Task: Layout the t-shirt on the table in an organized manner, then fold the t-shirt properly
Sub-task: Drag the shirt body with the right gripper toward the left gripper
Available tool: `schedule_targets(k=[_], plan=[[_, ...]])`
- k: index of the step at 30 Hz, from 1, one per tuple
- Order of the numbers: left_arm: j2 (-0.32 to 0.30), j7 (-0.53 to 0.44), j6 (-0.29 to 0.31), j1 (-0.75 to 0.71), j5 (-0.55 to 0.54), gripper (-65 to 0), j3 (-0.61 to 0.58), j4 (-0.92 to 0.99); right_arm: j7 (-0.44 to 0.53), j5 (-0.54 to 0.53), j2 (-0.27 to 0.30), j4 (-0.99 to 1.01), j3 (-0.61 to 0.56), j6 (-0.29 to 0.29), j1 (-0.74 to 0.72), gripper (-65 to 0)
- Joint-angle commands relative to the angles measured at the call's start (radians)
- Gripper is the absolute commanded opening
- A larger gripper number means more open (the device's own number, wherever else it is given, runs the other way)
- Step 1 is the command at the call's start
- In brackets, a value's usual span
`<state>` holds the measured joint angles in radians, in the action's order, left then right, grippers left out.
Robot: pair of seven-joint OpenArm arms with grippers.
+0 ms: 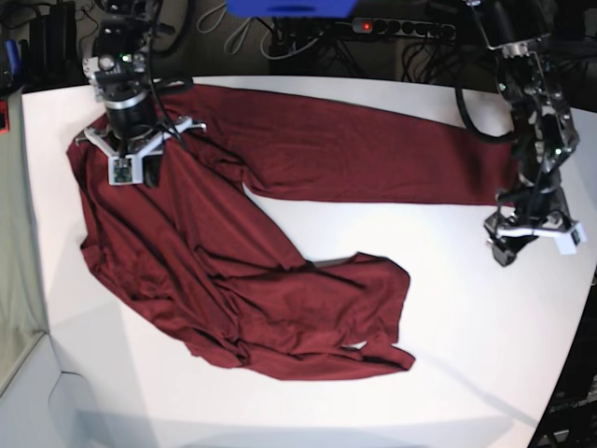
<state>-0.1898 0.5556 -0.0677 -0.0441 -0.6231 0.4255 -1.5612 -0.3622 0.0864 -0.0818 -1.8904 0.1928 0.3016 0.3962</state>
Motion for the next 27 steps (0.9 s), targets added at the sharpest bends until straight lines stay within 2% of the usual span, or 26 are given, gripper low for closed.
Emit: schedule_targets(k=[1,8,13,18,23,27], plan=[[-0.007,-0.016,0.004,0.028,-0.007,-28.0,-0.032,0.002,0.022,-0.007,0.001,-0.008,-0.029,0.005,-0.019,-65.0],[-0.004,-0.016,0.003,0.039,-0.011,-28.0,-0.159,0.018,0.004,-0.006,0.001,0.098,-0.14,0.005,-0.164,-65.0],[-0.017,-0.016,0.003,-0.018,-0.014,-28.0,-0.155,0.015,-0.077,-0.006,0.0,0.252,-0.203,0.005,-0.313,-65.0],[-0.041,-0.016,0.003,-0.081,-0.016,-28.0,-0.099,-0.017,-0.085,-0.009,-0.003,0.397,-0.204,0.005,-0.423,-65.0],[-0.046,-0.016,0.003,-0.115,-0.016,-28.0,-0.052,-0.054,-0.08,-0.006,0.0,0.507,-0.207,0.005,-0.448,-65.0],[-0.046,-0.016,0.003,-0.109,-0.016,-28.0,-0.035,-0.051,-0.08,-0.006,0.006,0.495,-0.252,0.005,-0.389,-65.0]])
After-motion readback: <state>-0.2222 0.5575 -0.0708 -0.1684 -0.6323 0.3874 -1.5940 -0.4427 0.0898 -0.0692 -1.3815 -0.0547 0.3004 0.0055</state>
